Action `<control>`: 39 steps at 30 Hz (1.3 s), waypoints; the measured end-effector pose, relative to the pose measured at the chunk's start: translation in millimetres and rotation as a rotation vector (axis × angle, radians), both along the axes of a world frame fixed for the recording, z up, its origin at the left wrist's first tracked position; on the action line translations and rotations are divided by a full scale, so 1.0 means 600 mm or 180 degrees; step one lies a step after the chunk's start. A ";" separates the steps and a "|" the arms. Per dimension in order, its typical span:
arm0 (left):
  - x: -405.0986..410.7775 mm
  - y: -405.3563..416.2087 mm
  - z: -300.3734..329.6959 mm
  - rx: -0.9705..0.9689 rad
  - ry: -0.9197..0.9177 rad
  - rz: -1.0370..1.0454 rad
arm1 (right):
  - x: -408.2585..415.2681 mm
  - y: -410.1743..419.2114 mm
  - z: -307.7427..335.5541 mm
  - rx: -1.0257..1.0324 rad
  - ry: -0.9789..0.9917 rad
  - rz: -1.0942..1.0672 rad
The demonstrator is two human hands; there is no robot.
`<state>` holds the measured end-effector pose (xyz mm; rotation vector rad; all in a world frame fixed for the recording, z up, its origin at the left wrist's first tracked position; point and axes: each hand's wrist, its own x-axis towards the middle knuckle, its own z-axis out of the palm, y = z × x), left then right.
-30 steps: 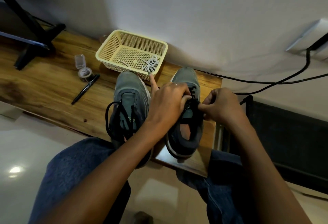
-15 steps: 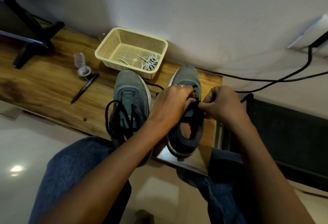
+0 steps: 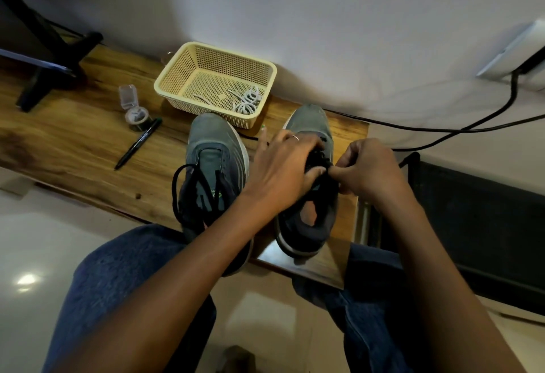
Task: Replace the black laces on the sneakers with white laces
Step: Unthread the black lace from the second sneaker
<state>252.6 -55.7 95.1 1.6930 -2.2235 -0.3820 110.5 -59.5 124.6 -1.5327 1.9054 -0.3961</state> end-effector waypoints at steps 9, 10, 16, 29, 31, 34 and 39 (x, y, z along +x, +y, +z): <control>-0.003 0.002 0.013 -0.0105 0.0378 0.0325 | 0.002 0.000 0.003 0.0052 -0.0145 -0.0125; 0.003 -0.001 0.018 -0.0049 0.0599 0.0481 | 0.000 0.000 0.002 0.0033 -0.0119 -0.0144; 0.095 -0.031 0.051 -0.0336 0.1181 0.1628 | -0.020 0.002 -0.003 0.0048 -0.0085 -0.0295; 0.019 0.018 -0.008 0.0954 -0.0639 -0.0171 | 0.030 -0.001 -0.020 -0.0622 0.0612 0.0642; 0.013 0.022 -0.012 0.0844 -0.0660 -0.0054 | 0.033 0.000 -0.023 -0.0691 0.0820 0.0699; 0.005 0.019 0.000 0.0314 -0.0318 0.0394 | 0.031 -0.002 -0.022 -0.0785 0.1098 0.0827; 0.001 0.024 0.015 0.0289 0.0066 0.0499 | 0.028 -0.003 -0.019 -0.0859 0.1262 0.1032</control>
